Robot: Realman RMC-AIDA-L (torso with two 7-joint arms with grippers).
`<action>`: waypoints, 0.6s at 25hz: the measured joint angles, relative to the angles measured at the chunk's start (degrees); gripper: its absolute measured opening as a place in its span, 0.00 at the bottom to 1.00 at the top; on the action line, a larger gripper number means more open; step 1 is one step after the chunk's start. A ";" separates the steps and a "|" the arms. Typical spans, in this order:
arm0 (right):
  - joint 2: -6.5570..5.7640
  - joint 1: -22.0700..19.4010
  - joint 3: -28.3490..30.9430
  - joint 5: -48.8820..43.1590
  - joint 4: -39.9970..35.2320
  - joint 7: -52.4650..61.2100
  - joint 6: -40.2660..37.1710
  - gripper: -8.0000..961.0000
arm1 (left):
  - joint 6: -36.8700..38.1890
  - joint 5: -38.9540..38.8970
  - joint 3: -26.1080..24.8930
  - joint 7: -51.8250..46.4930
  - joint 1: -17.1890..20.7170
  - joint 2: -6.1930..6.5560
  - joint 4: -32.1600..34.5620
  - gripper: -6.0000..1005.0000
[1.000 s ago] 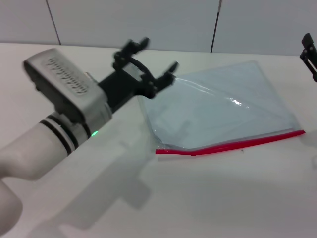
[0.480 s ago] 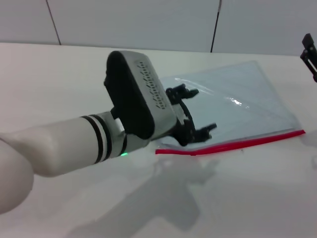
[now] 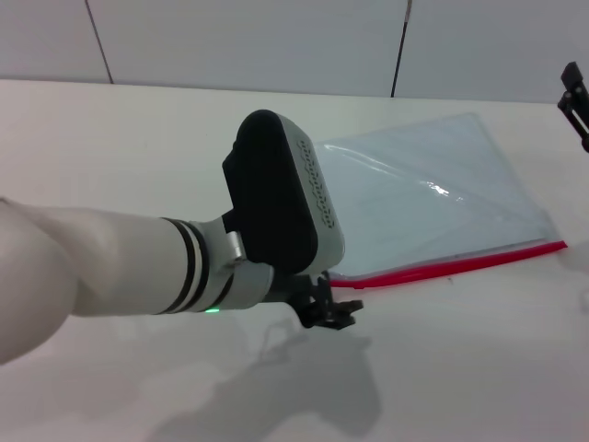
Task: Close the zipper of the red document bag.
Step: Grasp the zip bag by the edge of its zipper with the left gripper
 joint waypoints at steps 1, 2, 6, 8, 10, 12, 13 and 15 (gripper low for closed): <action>0.00 0.00 0.00 0.00 0.00 0.00 0.00 0.88 | 1.30 1.30 -0.06 -1.04 -0.15 -0.06 0.40 0.83; 0.00 0.01 0.00 0.00 0.00 0.00 0.01 0.88 | 2.98 3.04 -0.09 -2.15 -0.47 -0.10 0.75 0.83; 0.00 0.03 0.00 0.00 -0.04 0.06 0.04 0.88 | 5.55 7.81 -0.07 -4.45 -1.05 -0.59 0.71 0.83; 0.00 0.04 0.00 0.00 -0.06 0.08 0.04 0.88 | 5.52 10.18 0.22 -4.96 -1.12 -0.96 0.33 0.83; 0.00 0.06 0.00 0.00 -0.08 0.09 0.04 0.88 | 4.49 12.01 0.84 -5.06 -1.22 -1.11 -0.37 0.83; 0.00 0.06 0.00 0.03 -0.08 0.09 0.04 0.88 | 2.75 12.48 1.34 -4.86 -1.42 -1.12 -1.45 0.83; 0.00 0.06 0.00 0.05 -0.08 0.10 0.04 0.88 | 1.31 12.79 1.82 -4.68 -1.71 -1.11 -2.53 0.83; 0.00 0.06 0.00 0.06 -0.09 0.11 0.04 0.88 | -1.40 13.73 3.11 -4.42 -2.57 -1.11 -5.15 0.83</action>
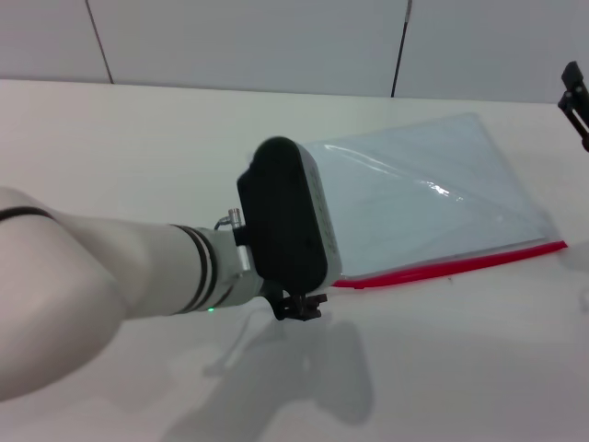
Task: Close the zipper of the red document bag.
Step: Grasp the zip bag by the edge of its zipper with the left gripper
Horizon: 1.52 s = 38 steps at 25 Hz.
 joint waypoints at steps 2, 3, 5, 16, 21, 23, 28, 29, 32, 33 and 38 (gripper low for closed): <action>0.00 0.00 0.00 -0.02 0.00 0.01 0.00 0.88 | -1.41 0.86 1.12 -0.07 -1.11 -0.03 -2.30 0.83; 0.00 0.00 0.00 -0.03 0.00 0.02 0.00 0.88 | -1.80 1.11 1.67 -0.29 -1.96 -0.05 -3.65 0.83; 0.00 0.00 0.00 -0.05 0.00 0.03 0.00 0.88 | -1.97 1.11 2.13 -0.60 -2.90 -0.07 -4.98 0.83; 0.00 -0.09 0.00 0.03 0.00 0.07 -0.11 0.88 | -9.68 1.53 2.81 0.05 -3.63 0.03 -10.53 0.83; 0.07 -0.10 0.00 -0.03 0.10 0.07 -0.42 0.88 | -14.61 1.54 4.10 0.61 -4.51 -0.05 -14.51 0.83; 0.08 -0.14 0.00 -0.05 0.17 0.07 -0.50 0.88 | -16.69 1.54 4.59 0.90 -4.57 -0.05 -15.58 0.83; 0.09 -0.19 0.00 -0.06 0.26 0.07 -0.73 0.88 | -20.88 1.53 5.60 1.76 -5.42 -0.07 -18.51 0.83; 0.09 -0.18 0.00 -0.06 0.28 0.07 -0.73 0.88 | -21.42 1.53 5.71 1.76 -5.59 -0.08 -18.97 0.83; 0.09 -0.18 0.00 -0.06 0.35 0.07 -0.73 0.88 | -22.35 1.53 5.86 1.76 -5.71 -0.14 -19.73 0.83; 0.09 -0.19 0.00 -0.06 0.36 0.07 -0.73 0.88 | -22.53 1.54 5.87 1.77 -5.67 -0.16 -19.85 0.82; 0.09 -0.26 0.00 -0.06 0.28 0.07 -0.73 0.88 | -22.83 1.53 5.89 1.85 -5.83 -0.17 -20.79 0.70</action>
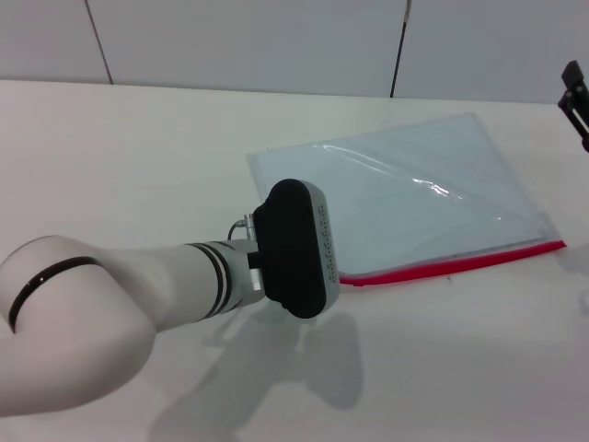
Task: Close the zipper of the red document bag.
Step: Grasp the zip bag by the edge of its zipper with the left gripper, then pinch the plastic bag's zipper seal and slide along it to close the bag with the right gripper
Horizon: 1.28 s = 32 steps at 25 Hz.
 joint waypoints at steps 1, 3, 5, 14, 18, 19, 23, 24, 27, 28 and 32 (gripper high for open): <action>0.00 0.00 0.00 0.00 -0.01 -0.03 0.00 0.88 | -0.13 0.00 0.00 0.01 -0.06 0.00 -0.29 0.67; -0.01 0.08 -0.37 -0.01 -0.09 -0.23 0.03 0.88 | -1.03 0.05 -0.02 0.05 0.08 0.01 -0.78 0.57; -0.07 0.27 -1.88 -0.08 -0.34 -0.47 0.28 0.87 | -2.60 0.11 -0.04 0.21 0.49 0.06 -1.28 0.44; -0.43 4.40 -16.53 -5.28 -4.70 -3.27 0.16 0.87 | -16.45 0.20 -0.08 4.49 4.41 0.08 -3.49 0.24; -0.46 5.97 -19.44 -11.83 -5.84 -4.06 -0.04 0.86 | -22.54 0.03 -0.28 5.51 5.87 0.08 -4.41 0.15; -0.48 6.34 -19.82 -13.74 -5.95 -4.07 -0.10 0.86 | -23.78 0.02 -0.34 5.57 6.07 0.08 -4.76 0.13; -0.54 7.72 -20.43 -19.73 -6.19 -4.47 0.15 0.86 | -27.08 -0.05 -0.27 5.64 6.40 0.12 -5.67 0.07; -0.53 8.05 -20.56 -20.78 -6.23 -4.94 0.52 0.86 | -27.38 -0.05 -0.23 5.67 6.41 0.13 -5.80 0.07; -0.29 8.47 -20.65 -22.10 -5.90 -8.74 2.28 0.86 | -27.78 -0.04 -0.18 5.80 6.41 0.11 -5.90 0.06; -0.21 8.49 -20.63 -22.10 -5.47 -10.87 2.92 0.86 | -27.80 -0.04 -0.18 5.91 6.41 0.09 -5.90 0.06; -0.06 8.52 -20.19 -21.86 -2.50 -18.84 7.07 0.86 | -27.86 -0.31 -0.10 6.69 6.40 0.05 -5.90 0.06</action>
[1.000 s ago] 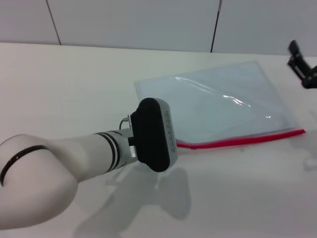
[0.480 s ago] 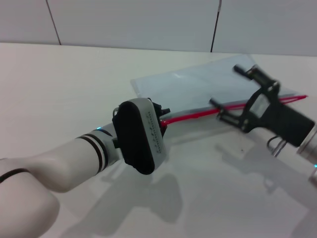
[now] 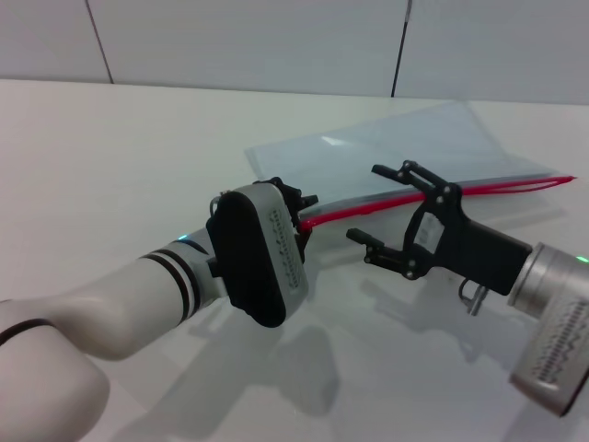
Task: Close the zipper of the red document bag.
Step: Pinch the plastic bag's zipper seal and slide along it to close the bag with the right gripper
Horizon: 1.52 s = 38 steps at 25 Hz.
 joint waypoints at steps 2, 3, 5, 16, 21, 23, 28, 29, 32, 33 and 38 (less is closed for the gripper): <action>0.01 0.02 0.26 0.10 1.35 -2.69 2.41 0.86 | -0.04 -0.17 0.42 0.36 -0.01 0.00 0.00 0.06; 0.01 0.04 0.45 0.16 1.87 -3.84 3.48 0.86 | -0.05 -0.18 0.52 0.37 -0.02 0.00 0.00 0.06; 0.05 0.07 0.88 0.23 2.55 -5.82 5.22 0.86 | -0.06 -0.17 0.58 0.38 -0.02 0.01 0.00 0.06; 0.14 0.09 2.30 0.23 3.35 -9.71 7.17 0.85 | -0.12 -0.16 0.59 0.41 -0.08 0.02 0.04 0.05; 0.15 0.09 2.30 0.20 4.18 -11.87 9.27 0.74 | -0.54 -0.10 0.59 0.41 -0.07 0.02 0.06 0.05; 0.14 0.10 2.30 0.19 4.62 -12.46 9.89 0.67 | -0.57 -0.12 0.59 0.41 -0.06 0.02 0.06 0.05; 0.14 0.16 2.27 0.15 5.04 -13.29 10.71 0.53 | -0.57 -0.12 0.59 0.41 -0.03 0.02 0.04 0.05; 0.14 0.18 2.27 0.15 5.04 -13.30 10.73 0.52 | -0.57 -0.12 0.59 0.41 -0.02 0.02 0.04 0.05; 0.14 0.30 2.23 0.15 5.04 -13.32 10.74 0.49 | -0.58 -0.12 0.59 0.41 -0.02 0.02 -0.02 0.05; 0.14 0.39 2.15 0.15 5.04 -13.32 10.76 0.46 | -0.61 -0.13 0.59 0.41 -0.02 0.02 -0.07 0.05; 0.14 0.72 1.88 0.15 5.04 -13.35 10.87 0.30 | -0.68 -0.25 0.59 0.41 -0.02 0.02 -0.19 0.05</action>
